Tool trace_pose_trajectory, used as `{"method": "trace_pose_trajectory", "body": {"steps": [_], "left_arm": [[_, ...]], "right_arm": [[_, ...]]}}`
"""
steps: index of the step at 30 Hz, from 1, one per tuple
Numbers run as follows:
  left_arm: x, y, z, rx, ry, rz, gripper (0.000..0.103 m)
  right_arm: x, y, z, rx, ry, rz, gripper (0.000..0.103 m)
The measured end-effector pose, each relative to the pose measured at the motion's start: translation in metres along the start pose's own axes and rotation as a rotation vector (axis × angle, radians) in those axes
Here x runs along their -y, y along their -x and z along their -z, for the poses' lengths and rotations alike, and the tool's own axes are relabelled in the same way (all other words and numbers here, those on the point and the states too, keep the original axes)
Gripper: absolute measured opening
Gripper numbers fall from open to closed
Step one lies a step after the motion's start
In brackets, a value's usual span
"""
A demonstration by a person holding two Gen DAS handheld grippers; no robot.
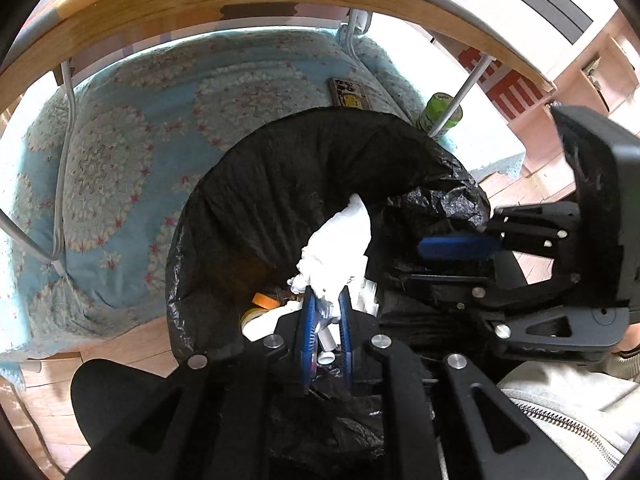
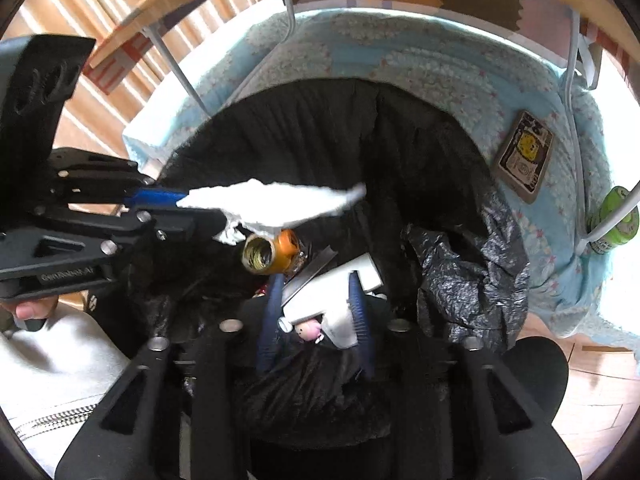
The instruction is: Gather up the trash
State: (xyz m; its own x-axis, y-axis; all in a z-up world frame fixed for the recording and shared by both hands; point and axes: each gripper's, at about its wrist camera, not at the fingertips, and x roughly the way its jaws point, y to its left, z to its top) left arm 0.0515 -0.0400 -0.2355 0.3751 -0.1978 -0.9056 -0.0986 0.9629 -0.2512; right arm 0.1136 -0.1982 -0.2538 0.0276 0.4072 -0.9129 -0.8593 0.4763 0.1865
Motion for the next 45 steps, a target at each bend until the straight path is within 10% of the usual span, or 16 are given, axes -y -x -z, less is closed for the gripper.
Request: {"method": "trace_pose_trajectory", "body": {"steps": [4, 19, 45], "left_arm": [[0.004, 0.011, 0.000, 0.039, -0.009, 0.001, 0.050], [0.026, 0.078, 0.001, 0.159, -0.072, 0.028, 0.067], [0.043, 0.132, 0.013, 0.198, -0.090, 0.035, 0.085]], "right_arm": [[-0.002, 0.014, 0.000, 0.026, -0.021, -0.021, 0.036], [-0.025, 0.075, 0.005, 0.066, -0.004, -0.047, 0.069], [-0.038, 0.135, 0.008, 0.090, -0.034, -0.025, 0.074]]}}
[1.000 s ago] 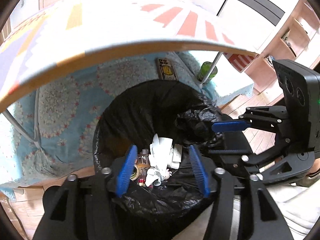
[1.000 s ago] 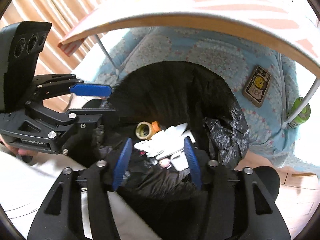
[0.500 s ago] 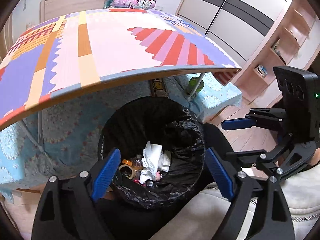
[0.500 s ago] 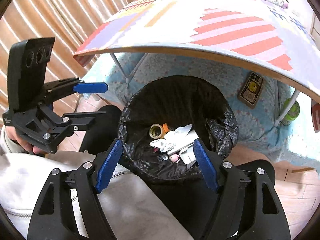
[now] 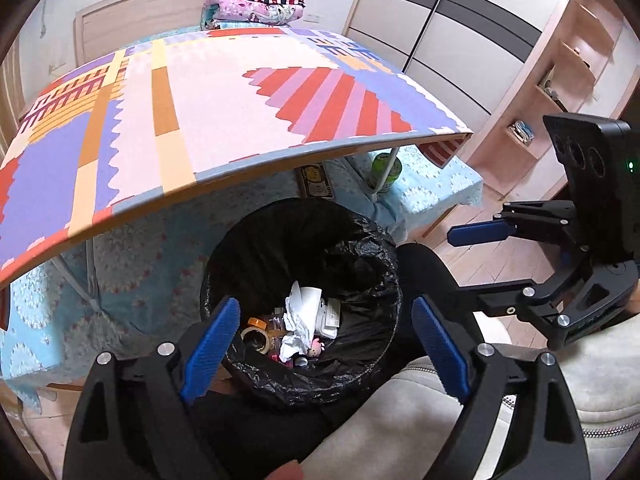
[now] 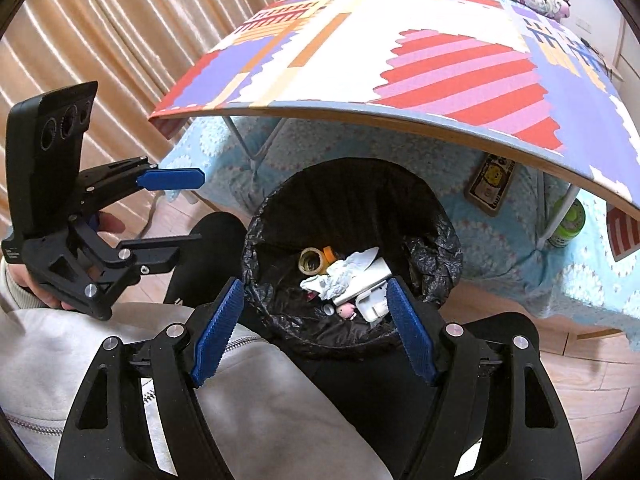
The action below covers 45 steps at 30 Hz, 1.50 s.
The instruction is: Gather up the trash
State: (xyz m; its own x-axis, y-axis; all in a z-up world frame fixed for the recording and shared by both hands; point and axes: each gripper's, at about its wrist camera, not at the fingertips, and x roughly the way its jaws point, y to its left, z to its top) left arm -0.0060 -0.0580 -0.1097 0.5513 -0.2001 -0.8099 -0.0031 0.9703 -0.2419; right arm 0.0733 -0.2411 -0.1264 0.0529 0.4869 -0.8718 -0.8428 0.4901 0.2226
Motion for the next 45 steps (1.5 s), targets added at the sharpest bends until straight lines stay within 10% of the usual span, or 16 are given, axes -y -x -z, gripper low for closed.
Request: {"method": "trace_pose_trajectory", "body": {"steps": [45], "left_arm": [[-0.0024, -0.0003, 0.0008, 0.009, 0.009, 0.012, 0.085]], "right_arm": [[-0.0050, -0.0002, -0.0006, 0.003, 0.020, -0.008, 0.075]]}}
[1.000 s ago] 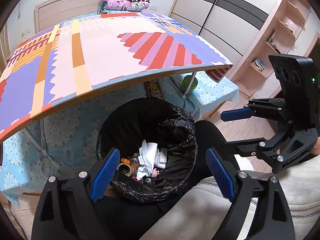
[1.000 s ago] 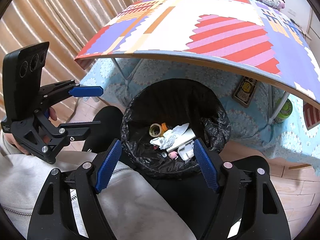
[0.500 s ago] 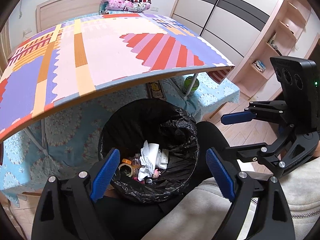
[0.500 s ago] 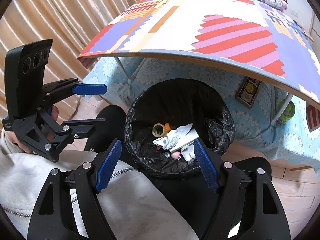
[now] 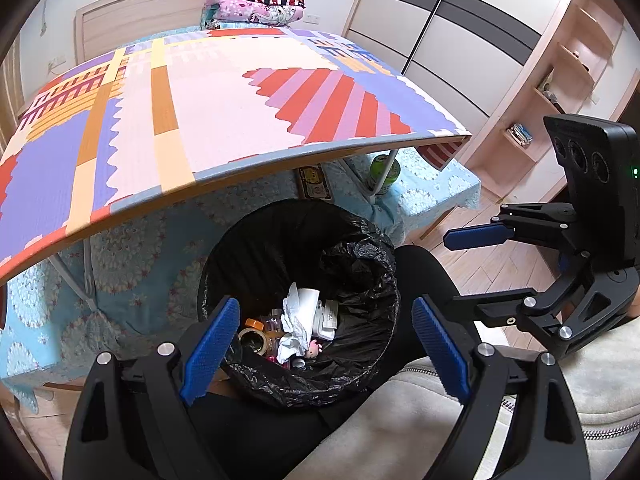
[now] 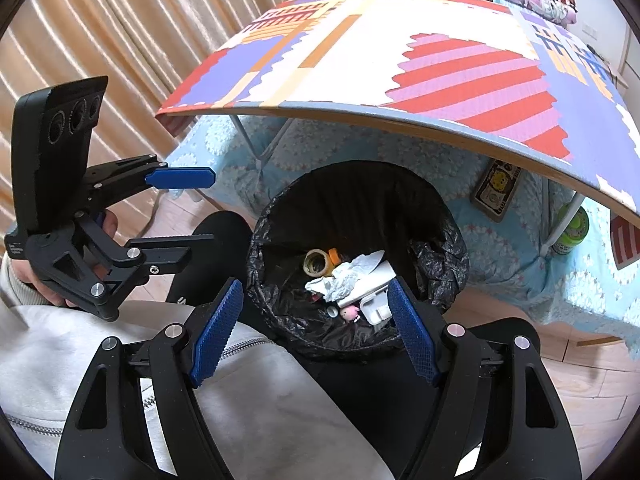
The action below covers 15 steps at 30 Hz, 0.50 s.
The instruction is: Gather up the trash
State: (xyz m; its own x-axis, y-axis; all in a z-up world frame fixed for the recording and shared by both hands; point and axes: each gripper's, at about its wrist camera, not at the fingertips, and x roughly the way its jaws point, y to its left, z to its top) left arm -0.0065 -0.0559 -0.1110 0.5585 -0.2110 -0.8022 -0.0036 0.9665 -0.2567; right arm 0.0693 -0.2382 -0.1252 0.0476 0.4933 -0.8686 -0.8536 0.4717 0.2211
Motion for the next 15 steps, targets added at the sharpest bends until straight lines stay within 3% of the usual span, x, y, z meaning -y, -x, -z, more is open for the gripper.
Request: {"method": "trace_pose_trajectory", "body": {"steps": [15], "left_arm": [[0.0009, 0.0001, 0.0014, 0.006, -0.004, 0.007, 0.085]], "right_arm": [[-0.0009, -0.0008, -0.0008, 0.003, 0.002, -0.004, 0.074]]}}
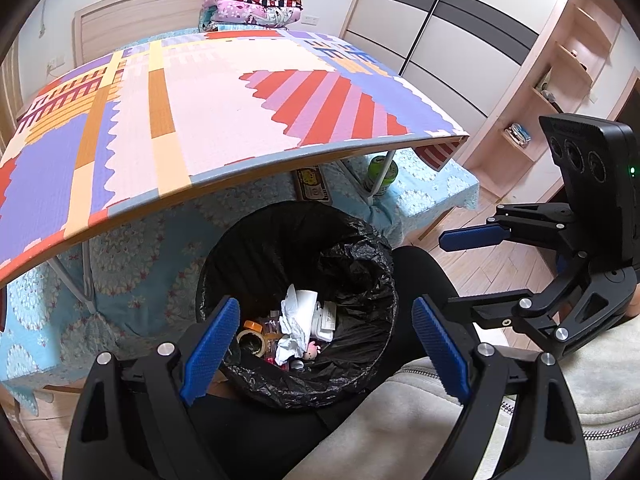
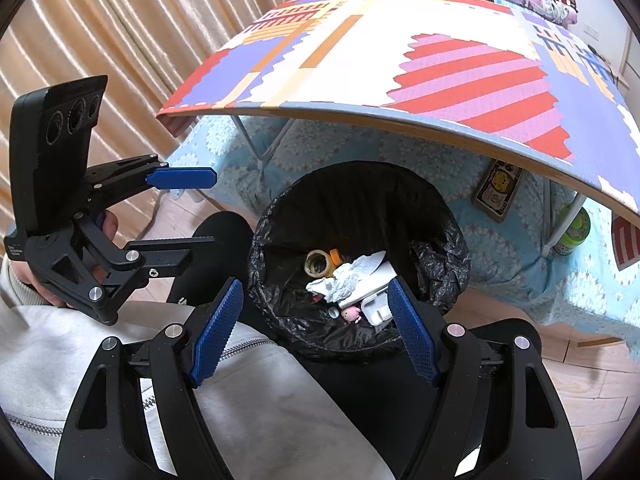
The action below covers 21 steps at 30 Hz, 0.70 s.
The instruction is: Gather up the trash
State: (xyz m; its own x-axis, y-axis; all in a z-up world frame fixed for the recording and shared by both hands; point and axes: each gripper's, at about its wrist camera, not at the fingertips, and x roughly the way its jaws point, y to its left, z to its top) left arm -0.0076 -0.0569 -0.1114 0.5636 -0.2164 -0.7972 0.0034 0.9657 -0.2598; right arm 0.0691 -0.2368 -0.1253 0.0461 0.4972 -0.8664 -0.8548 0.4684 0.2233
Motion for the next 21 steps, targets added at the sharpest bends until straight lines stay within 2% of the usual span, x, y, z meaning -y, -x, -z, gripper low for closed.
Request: {"method": "trace_pose_trajectory", "body": {"steps": [21], "left_arm": [[0.0014, 0.0005, -0.0029, 0.001, -0.004, 0.003, 0.085]], "right_arm": [[-0.0003, -0.0006, -0.0002, 0.000, 0.000, 0.000, 0.075]]}}
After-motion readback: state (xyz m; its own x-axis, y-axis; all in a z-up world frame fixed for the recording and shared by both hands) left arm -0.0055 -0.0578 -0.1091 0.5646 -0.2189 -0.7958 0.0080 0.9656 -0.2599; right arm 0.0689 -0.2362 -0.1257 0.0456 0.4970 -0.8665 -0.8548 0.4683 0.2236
